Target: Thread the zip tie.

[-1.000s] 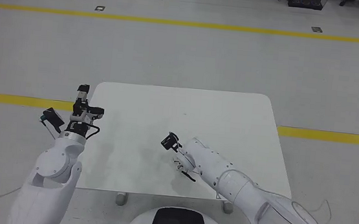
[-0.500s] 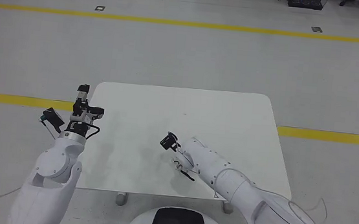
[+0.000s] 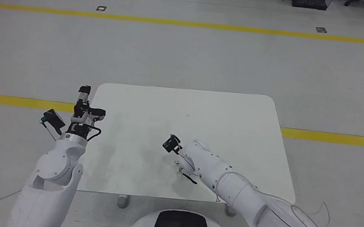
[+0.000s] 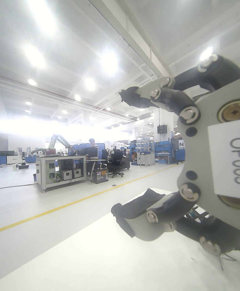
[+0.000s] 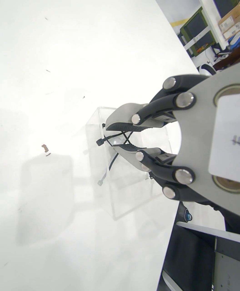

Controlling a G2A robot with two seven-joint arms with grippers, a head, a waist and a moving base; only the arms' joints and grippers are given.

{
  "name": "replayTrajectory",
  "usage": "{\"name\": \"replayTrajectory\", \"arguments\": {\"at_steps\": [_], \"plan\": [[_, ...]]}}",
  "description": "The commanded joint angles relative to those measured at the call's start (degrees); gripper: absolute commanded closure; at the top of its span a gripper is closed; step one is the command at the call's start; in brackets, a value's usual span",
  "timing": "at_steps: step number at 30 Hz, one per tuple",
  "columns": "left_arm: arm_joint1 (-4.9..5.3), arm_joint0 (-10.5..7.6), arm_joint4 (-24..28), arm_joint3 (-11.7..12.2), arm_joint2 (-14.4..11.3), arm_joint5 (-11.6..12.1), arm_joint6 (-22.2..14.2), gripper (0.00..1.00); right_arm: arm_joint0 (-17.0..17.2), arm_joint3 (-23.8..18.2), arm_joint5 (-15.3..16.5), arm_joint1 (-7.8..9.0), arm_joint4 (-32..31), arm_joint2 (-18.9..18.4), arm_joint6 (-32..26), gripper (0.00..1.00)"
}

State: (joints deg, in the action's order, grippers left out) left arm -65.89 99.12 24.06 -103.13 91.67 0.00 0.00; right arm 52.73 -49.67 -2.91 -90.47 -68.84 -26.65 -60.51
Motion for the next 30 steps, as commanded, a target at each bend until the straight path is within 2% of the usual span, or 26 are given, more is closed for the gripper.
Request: {"name": "replayTrajectory", "arguments": {"at_steps": [1, 6, 14, 19, 30], "plan": [[0.0, 0.0, 0.0, 0.0, 0.0, 0.0, 0.0, 0.0, 0.0, 0.3, 0.1, -0.15, -0.1, -0.1, 0.0, 0.87], [0.0, 0.0, 0.0, 0.0, 0.0, 0.0, 0.0, 0.0, -0.1, 1.0, 0.0, -0.59, -0.6, -0.5, 0.1, 1.0], [0.0, 0.0, 0.0, 0.0, 0.0, 0.0, 0.0, 0.0, 0.0, 0.4, -0.5, -0.96, -2.1, -1.1, -0.6, 1.0], [0.0, 0.0, 0.0, 0.0, 0.0, 0.0, 0.0, 0.0, 0.5, -2.6, -0.8, -0.51, -3.5, -2.1, -2.2, 1.0], [0.0, 0.0, 0.0, 0.0, 0.0, 0.0, 0.0, 0.0, 4.4, -12.6, 0.2, 2.43, -7.1, -7.2, -5.7, 1.0]]}}
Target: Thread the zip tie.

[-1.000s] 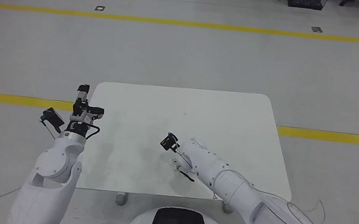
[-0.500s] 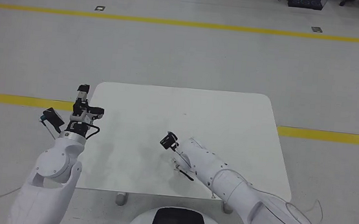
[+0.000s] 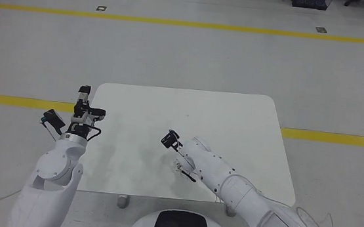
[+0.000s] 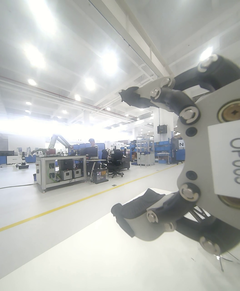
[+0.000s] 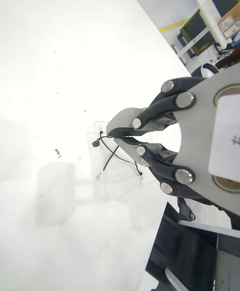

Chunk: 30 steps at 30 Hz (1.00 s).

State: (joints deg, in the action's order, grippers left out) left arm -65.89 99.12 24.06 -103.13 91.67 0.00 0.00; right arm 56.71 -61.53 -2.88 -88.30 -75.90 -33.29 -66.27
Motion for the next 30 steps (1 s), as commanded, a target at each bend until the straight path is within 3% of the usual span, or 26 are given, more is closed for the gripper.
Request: {"name": "replayTrajectory", "arguments": {"at_steps": [1, 16, 30], "plan": [[0.0, 0.0, 0.0, 0.0, 0.0, 0.0, 0.0, 0.0, 0.9, -1.5, 0.4, 0.52, -0.1, -1.2, 0.1, 1.0], [0.0, 0.0, 0.0, 0.0, 0.0, 0.0, 0.0, 0.0, 7.9, -11.7, 4.9, 4.41, 0.4, -11.2, 3.5, 1.0], [0.0, 0.0, 0.0, 0.0, 0.0, 0.0, 0.0, 0.0, 13.8, -17.6, 14.0, 7.38, 7.5, -21.0, 10.0, 1.0]]}}
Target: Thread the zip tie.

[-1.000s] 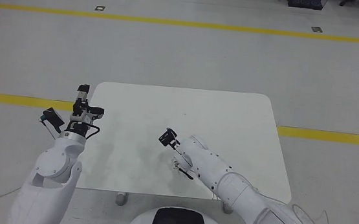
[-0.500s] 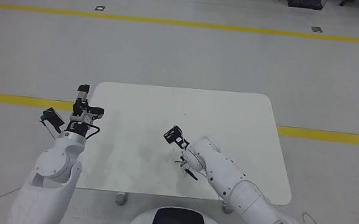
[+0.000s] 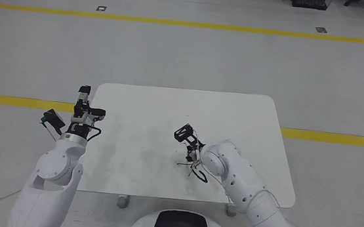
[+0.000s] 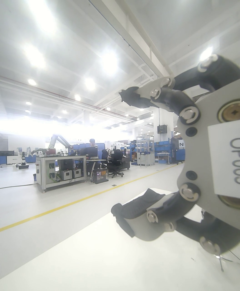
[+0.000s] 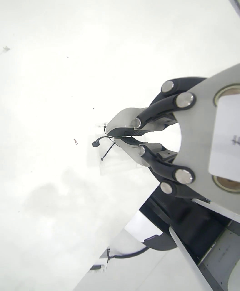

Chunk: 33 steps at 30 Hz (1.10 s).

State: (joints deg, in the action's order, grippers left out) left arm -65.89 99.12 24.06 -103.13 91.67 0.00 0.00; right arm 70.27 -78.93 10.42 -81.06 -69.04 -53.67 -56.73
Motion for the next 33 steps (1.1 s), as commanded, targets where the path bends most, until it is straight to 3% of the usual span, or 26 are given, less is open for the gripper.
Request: {"name": "replayTrajectory", "arguments": {"at_steps": [1, 7, 14, 22, 33], "plan": [[0.0, 0.0, 0.0, 0.0, 0.0, 0.0, 0.0, 0.0, 0.7, -0.4, 2.2, 0.44, 2.0, -1.7, 1.4, 1.0], [0.0, 0.0, 0.0, 0.0, 0.0, 0.0, 0.0, 0.0, 3.1, -0.7, 9.1, 1.89, 8.8, -6.8, 5.1, 1.0], [0.0, 0.0, 0.0, 0.0, 0.0, 0.0, 0.0, 0.0, 3.8, -1.5, 9.1, 4.6, 17.7, -6.2, 8.0, 1.0], [0.0, 0.0, 0.0, 0.0, 0.0, 0.0, 0.0, 0.0, 2.0, -0.5, 9.1, 8.23, 25.2, -2.0, 10.5, 1.0], [0.0, 0.0, 0.0, 0.0, 0.0, 0.0, 0.0, 0.0, 2.0, -0.5, 9.1, 8.23, 25.2, -2.0, 10.5, 1.0]]}}
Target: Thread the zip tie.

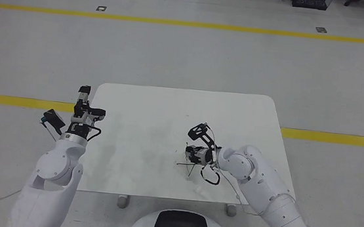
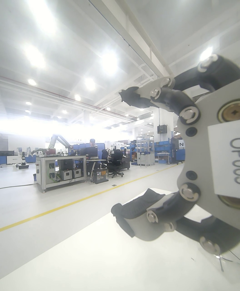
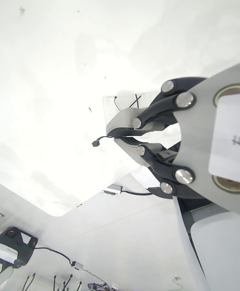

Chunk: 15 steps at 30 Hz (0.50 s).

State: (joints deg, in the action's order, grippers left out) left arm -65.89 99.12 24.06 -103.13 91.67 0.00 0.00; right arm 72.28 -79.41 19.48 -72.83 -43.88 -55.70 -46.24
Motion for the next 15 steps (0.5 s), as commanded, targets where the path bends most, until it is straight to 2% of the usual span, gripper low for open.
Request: {"name": "replayTrajectory", "arguments": {"at_steps": [1, 7, 11, 13, 15], "plan": [[0.0, 0.0, 0.0, 0.0, 0.0, 0.0, 0.0, 0.0, 0.1, 0.1, -0.1, 0.0, 0.2, -0.1, 0.3, 1.0], [0.0, 0.0, 0.0, 0.0, 0.0, 0.0, 0.0, 0.0, 0.5, 3.4, -0.9, 0.36, 8.7, -3.6, 2.0, 1.0], [0.0, 0.0, 0.0, 0.0, 0.0, 0.0, 0.0, 0.0, 0.0, 6.4, -0.6, 0.5, 16.8, -6.0, 1.5, 1.0], [0.0, 0.0, 0.0, 0.0, 0.0, 0.0, 0.0, 0.0, -0.5, 8.2, 0.0, 0.43, 23.5, -7.0, 0.8, 1.0], [0.0, 0.0, 0.0, 0.0, 0.0, 0.0, 0.0, 0.0, -0.5, 8.5, 0.0, 0.42, 24.6, -7.2, 0.7, 1.0]]}}
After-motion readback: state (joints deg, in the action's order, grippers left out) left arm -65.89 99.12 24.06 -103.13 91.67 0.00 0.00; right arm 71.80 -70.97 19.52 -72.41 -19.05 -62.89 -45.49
